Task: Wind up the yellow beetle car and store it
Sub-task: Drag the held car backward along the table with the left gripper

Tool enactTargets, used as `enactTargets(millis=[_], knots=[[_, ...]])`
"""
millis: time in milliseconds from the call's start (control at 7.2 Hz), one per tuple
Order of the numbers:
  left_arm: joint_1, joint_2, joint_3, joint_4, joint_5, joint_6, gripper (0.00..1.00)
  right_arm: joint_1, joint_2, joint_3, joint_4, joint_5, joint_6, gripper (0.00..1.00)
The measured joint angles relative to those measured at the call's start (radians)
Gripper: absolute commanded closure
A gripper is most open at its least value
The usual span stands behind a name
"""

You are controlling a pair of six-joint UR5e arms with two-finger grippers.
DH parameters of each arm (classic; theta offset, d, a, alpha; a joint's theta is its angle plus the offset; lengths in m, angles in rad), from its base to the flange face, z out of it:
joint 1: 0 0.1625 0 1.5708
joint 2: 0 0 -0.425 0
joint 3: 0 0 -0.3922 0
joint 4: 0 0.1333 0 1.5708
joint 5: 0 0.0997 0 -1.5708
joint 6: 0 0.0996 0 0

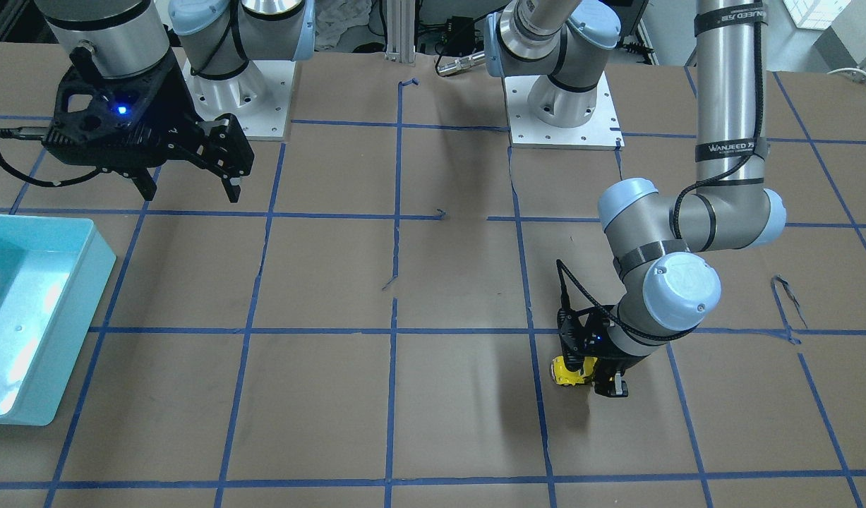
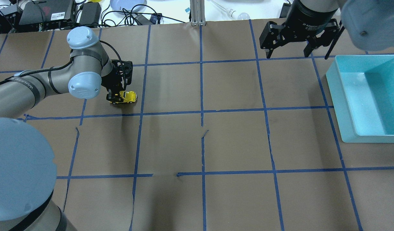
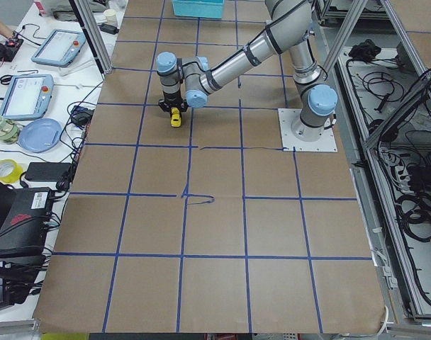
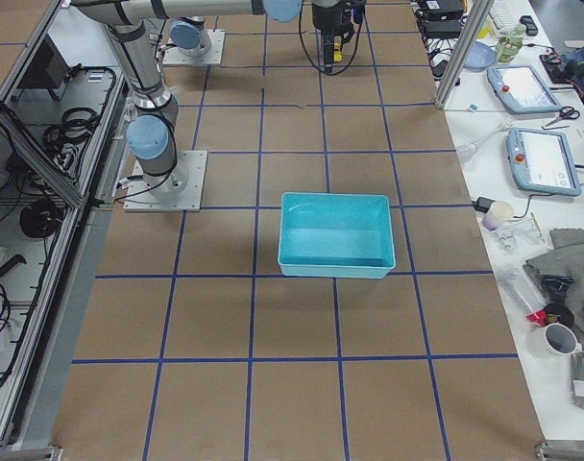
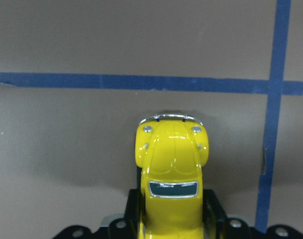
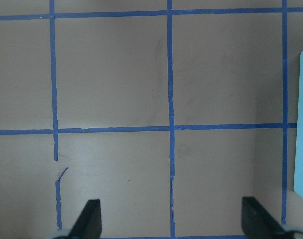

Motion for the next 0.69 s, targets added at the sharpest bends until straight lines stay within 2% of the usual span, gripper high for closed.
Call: enactTargets(millis=[694], knots=[[0.067,-0.004,-0.016,0.01,-0.006,0.064,0.88,0.0,0.001,0.0,0.0,0.0,0.0,0.0]])
